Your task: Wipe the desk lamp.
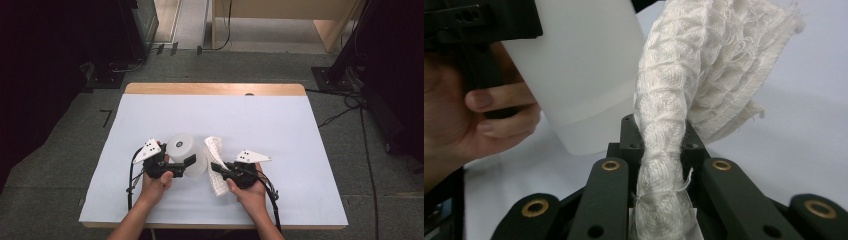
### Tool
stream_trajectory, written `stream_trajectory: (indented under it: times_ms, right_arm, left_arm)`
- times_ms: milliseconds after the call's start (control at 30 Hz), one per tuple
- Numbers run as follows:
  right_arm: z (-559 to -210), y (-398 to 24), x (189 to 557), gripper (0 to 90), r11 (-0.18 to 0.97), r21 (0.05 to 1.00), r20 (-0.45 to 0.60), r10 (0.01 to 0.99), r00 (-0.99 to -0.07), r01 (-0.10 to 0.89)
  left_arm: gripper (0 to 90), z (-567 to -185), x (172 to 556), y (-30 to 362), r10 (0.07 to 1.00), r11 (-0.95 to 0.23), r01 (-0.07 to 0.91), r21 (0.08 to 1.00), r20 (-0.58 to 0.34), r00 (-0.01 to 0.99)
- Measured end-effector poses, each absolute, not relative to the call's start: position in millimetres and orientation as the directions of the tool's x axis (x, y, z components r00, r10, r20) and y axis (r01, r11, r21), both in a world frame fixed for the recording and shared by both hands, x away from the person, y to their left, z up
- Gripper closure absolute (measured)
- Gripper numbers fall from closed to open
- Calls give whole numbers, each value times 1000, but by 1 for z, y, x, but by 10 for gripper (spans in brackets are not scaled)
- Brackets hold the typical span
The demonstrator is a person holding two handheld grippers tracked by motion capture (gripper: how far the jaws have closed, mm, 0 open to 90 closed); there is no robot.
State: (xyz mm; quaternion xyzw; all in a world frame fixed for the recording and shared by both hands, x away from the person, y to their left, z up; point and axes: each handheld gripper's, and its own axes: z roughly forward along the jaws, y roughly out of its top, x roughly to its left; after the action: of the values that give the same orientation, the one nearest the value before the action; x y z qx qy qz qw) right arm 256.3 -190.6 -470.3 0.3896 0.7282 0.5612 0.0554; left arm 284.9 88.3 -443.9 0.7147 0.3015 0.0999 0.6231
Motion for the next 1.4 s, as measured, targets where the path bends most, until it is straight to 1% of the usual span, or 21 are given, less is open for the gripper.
stream_trajectory:
  times_ms: [167,333,433,567,700,1000,1133,1233,1400]
  right_arm:
    - [-463,-185,252,797,74,873,341,613,-713,482]
    - [-453,-187,249,798,55,885,339,601,-723,461]
    - [-446,-193,249,798,37,894,336,605,-722,447]
    - [-434,-204,248,798,1,907,334,609,-719,422]
    - [-432,-205,247,798,0,905,340,604,-721,426]
    - [-462,-186,254,798,87,857,365,593,-718,507]
    - [-464,-184,255,798,95,855,360,601,-714,510]
    - [-459,-188,254,798,74,866,356,604,-713,495]
    - [-445,-199,252,798,27,888,349,610,-711,459]
  left_arm:
    - [89,-445,283,81,536,-80,308,948,-219,815]
    - [90,-452,280,69,533,-169,300,939,-169,829]
    - [90,-456,279,61,520,-209,303,930,-157,840]
    - [90,-460,275,51,511,-286,278,917,-100,854]
    - [90,-456,276,54,508,-255,285,924,-122,853]
    - [90,-442,279,75,548,-153,269,951,-145,824]
    - [90,-445,280,72,547,-181,270,946,-132,827]
    - [90,-449,278,65,533,-222,260,940,-106,839]
    - [90,-456,277,55,520,-275,268,924,-91,849]
